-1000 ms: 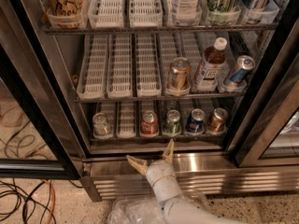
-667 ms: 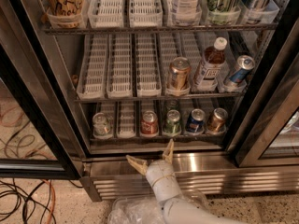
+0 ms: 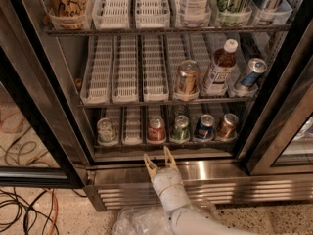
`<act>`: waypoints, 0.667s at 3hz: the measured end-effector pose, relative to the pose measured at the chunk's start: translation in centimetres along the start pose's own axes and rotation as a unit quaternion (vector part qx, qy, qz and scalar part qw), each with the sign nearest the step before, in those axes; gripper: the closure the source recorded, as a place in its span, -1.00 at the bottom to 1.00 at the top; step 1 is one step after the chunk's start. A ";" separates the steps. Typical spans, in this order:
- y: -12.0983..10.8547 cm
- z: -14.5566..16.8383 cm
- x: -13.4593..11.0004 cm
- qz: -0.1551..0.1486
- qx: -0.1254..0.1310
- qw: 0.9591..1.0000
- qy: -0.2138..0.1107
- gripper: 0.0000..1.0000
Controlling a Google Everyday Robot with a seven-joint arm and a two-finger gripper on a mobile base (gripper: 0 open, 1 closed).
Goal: Pick coke can from bottom shelf of fridge
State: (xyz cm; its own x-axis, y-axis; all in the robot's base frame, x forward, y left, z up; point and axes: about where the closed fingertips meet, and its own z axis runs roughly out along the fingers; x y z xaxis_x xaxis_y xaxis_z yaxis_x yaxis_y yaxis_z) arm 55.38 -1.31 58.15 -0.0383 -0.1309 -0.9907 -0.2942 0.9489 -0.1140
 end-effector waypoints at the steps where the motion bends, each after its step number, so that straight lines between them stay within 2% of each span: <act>1: 0.0 0.0 0.0 0.000 0.000 1.000 0.000 0.20; 2: 0.0 0.1 0.0 -0.001 0.000 1.000 0.000 0.08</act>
Offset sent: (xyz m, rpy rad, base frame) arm 0.0017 0.0016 -0.0007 -0.0151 -0.0057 0.0064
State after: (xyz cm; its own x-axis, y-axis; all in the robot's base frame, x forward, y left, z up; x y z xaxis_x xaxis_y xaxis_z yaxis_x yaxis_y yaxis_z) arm 55.43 -1.27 58.16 -0.0369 -0.1333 -0.9904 -0.2952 0.9483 -0.1166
